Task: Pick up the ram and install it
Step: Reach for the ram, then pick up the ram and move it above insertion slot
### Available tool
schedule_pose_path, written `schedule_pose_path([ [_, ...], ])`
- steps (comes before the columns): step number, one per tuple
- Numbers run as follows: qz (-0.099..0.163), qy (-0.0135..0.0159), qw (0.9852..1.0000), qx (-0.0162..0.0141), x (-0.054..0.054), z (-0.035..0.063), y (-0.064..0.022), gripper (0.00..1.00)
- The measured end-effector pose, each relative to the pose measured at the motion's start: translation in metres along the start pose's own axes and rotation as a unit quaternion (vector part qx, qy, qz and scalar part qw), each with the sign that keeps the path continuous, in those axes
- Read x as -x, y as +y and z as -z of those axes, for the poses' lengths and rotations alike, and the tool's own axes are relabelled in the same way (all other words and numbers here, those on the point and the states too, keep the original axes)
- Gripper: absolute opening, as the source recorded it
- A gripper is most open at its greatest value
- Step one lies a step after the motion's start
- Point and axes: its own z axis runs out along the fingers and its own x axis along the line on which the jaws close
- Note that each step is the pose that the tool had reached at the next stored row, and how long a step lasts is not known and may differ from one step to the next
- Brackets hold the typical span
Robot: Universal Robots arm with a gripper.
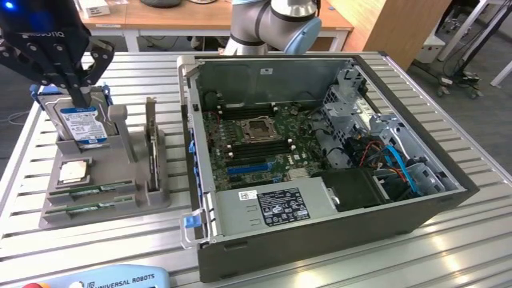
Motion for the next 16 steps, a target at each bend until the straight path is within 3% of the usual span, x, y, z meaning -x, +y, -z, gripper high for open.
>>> schedule_pose_path([
  [16,0.0,0.0,1.0,0.0,0.0,0.0001,-0.0022,0.1],
])
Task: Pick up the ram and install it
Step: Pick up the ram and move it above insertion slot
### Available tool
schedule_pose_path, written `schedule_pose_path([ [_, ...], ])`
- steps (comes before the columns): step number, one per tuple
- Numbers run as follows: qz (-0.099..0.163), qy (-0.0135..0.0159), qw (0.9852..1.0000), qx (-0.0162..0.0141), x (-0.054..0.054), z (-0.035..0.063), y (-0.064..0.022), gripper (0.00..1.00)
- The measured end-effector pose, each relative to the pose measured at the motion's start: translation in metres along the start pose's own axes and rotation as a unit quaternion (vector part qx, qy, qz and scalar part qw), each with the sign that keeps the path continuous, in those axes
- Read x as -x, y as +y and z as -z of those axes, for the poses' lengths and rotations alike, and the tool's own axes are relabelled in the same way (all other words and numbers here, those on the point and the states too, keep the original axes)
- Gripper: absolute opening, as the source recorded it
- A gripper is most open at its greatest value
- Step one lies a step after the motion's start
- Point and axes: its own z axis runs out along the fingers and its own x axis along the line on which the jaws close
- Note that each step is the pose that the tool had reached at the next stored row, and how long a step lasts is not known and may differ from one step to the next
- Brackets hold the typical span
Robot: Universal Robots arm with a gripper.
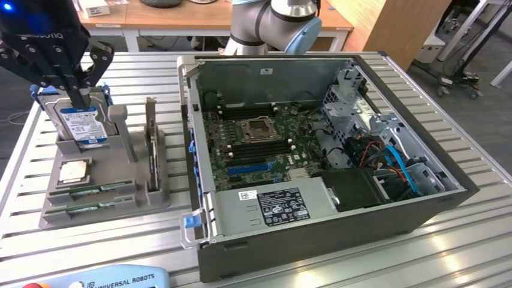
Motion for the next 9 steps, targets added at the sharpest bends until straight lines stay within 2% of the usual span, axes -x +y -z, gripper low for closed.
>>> schedule_pose_path([
  [9,0.014,0.0006,0.9999,0.0003,0.0,0.0,0.0,0.1],
])
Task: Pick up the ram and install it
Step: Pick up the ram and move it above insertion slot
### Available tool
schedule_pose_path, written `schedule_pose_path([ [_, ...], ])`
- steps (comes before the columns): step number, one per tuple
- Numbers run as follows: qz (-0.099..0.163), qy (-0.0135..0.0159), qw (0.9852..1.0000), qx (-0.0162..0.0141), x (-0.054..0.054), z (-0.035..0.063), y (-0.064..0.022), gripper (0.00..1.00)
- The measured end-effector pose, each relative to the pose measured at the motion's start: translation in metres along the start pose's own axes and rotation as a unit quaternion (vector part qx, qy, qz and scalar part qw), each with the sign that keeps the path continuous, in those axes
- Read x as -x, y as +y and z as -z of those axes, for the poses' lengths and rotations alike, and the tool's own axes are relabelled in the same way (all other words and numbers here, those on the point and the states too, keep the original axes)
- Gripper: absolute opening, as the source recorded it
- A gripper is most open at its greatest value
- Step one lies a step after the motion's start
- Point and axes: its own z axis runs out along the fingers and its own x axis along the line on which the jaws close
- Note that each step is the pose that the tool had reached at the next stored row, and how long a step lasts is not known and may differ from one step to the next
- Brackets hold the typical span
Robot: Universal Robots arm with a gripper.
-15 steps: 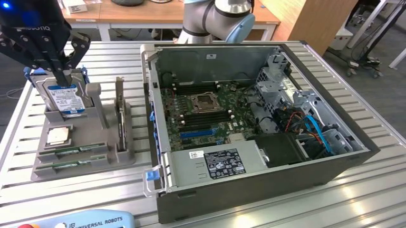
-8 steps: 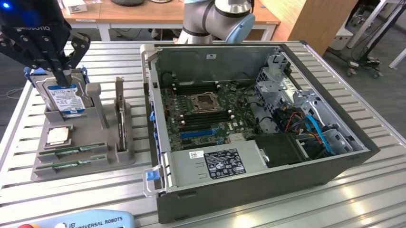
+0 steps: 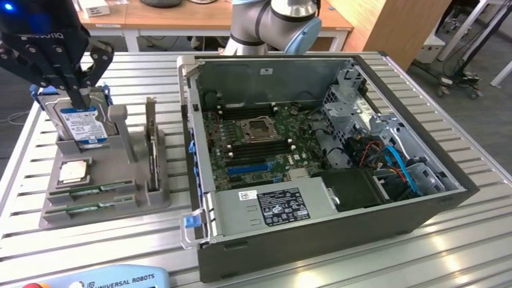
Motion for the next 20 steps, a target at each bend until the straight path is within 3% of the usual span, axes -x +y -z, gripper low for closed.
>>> schedule_pose_path([
  [5,0.025,0.0011,0.9997,0.0006,0.0,0.0,0.0,0.1],
  [10,0.061,0.0027,0.9982,0.0014,0.0,0.0,0.0,0.1],
  [14,0.089,0.004,0.996,0.0012,0.0,-0.0002,0.0,0.1],
  [20,0.13,0.006,0.9914,-0.001,0.0001,-0.0005,-0.0001,0.1],
])
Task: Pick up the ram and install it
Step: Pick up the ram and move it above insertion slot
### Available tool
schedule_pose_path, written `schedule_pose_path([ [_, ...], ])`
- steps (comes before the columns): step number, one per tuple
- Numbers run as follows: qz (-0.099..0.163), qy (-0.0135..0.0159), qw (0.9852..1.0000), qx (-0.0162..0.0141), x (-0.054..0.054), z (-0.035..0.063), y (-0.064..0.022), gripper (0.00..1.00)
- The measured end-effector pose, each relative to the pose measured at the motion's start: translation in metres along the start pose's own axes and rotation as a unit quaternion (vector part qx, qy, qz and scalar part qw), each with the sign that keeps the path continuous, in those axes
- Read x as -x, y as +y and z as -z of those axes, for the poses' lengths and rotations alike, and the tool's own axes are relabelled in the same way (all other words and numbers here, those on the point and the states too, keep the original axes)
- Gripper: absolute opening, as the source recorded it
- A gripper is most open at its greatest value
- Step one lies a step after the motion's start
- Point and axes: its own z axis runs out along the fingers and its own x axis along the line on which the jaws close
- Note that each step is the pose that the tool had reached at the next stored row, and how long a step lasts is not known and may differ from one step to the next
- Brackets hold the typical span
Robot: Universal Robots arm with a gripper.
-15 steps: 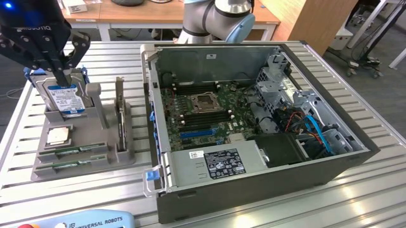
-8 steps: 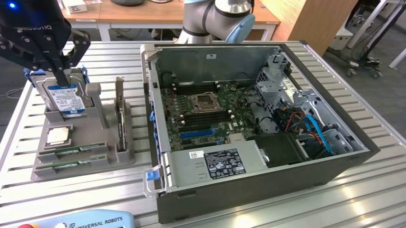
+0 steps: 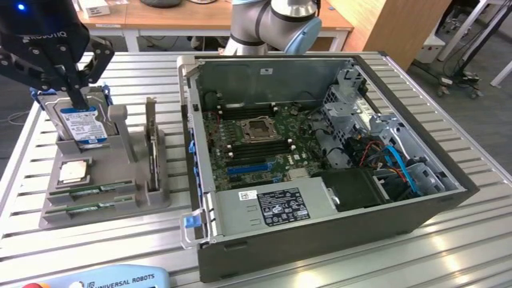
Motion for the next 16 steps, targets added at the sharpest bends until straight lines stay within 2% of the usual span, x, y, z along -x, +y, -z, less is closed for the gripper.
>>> schedule_pose_path([
  [4,0.024,0.0011,0.9997,-0.0006,-0.0001,-0.0005,0.0001,0.1],
  [8,0.052,0.0021,0.9987,0.0,-0.0002,-0.001,0.0001,0.1],
  [12,0.084,0.0032,0.9965,0.0007,-0.0002,-0.0015,0.0001,0.1],
  [16,0.115,0.0043,0.9933,0.0014,-0.0002,-0.0019,0.0,0.1],
])
